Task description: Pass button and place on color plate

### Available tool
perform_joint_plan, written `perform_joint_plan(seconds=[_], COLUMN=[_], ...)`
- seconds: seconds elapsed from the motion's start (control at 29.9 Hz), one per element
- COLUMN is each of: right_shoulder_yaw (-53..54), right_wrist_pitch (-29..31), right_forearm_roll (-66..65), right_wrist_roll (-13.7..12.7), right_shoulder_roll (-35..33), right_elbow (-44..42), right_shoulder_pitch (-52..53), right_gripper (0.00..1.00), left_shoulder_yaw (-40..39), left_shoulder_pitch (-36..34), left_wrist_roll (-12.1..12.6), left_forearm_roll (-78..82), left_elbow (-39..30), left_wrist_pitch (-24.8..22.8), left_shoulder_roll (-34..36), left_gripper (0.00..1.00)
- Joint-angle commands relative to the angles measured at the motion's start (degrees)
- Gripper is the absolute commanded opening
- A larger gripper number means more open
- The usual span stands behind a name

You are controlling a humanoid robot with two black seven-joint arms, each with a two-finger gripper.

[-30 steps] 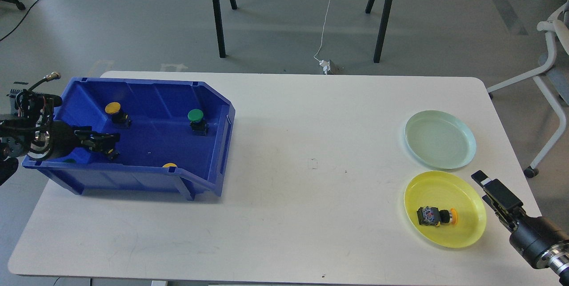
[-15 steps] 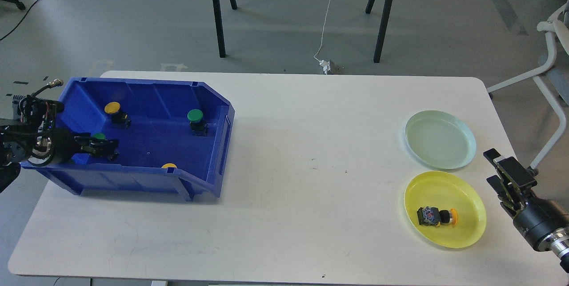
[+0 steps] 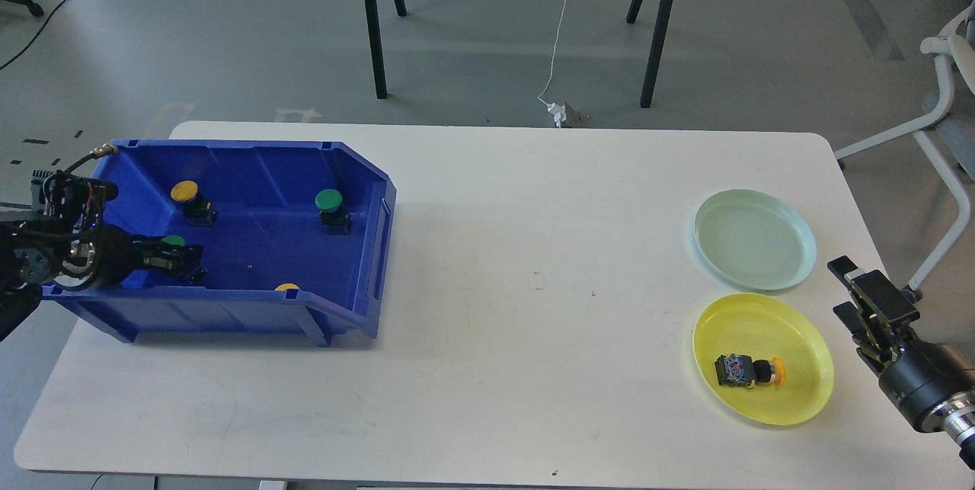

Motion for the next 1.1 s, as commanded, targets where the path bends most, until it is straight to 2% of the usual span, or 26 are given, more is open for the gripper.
perform_joint_plan(seconds=[0.0,0.13,0.23,0.3,0.37,0.47,0.54,0.64,0.74,0.9,1.07], right_shoulder_yaw=[0.0,0.2,1.3,2.5,3.9,6.6,8.8,10.3,10.2,9.1,0.3], right_wrist_pitch=[0.0,-0.1,-0.1,0.0,0.0,0.4,0.9,2.1,6.3,15.0,16.0], right_forearm_roll=[0.0,0.1,0.1,0.1,0.1,0.1,0.1,0.2,3.2,9.0,12.1], right_wrist_roll=[0.0,0.0,0.0,0.0,0.0,0.0,0.0,0.0,0.0,0.0,0.0], right_shoulder_roll=[0.0,0.1,0.3,0.4,0.5,0.7,1.3,2.7,5.1,10.5,13.3], right_elbow=[0.0,0.0,0.0,0.0,0.0,-0.1,0.0,0.0,0.2,2.3,2.5], right_shoulder_pitch=[-0.1,0.0,0.0,0.0,0.3,1.1,1.9,6.3,12.3,20.0,29.2], right_gripper=[0.95,0.95,0.95,0.95,0.95,0.96,0.97,0.97,0.97,0.96,0.96], left_shoulder_yaw=[0.0,-0.9,-1.5,-1.6,-2.5,-7.0,-11.0,-17.5,-19.3,-19.1,-18.9], left_shoulder_pitch=[0.0,-1.1,-2.5,-4.7,-7.1,-8.8,-8.8,-8.4,-8.2,-8.1,-5.7], left_wrist_roll=[0.0,0.0,0.0,0.0,0.0,0.0,0.0,0.0,0.0,0.0,0.0], left_forearm_roll=[0.0,-0.2,-4.6,-10.0,-17.3,-28.8,-33.8,-39.5,-46.4,-54.2,-55.6], left_elbow=[-0.1,-1.2,-5.4,-11.2,-19.7,-29.5,-33.6,-38.5,-42.2,-42.0,-41.0], left_wrist_pitch=[0.0,-0.6,-1.1,-3.6,-8.1,-14.1,-14.4,-14.4,-14.4,-14.4,-14.4], left_shoulder_roll=[0.2,0.3,2.1,5.9,10.7,14.6,14.9,14.0,10.5,2.6,-4.2], left_gripper=[0.05,0.03,0.03,0.03,0.03,0.04,0.04,0.04,0.04,0.04,0.04])
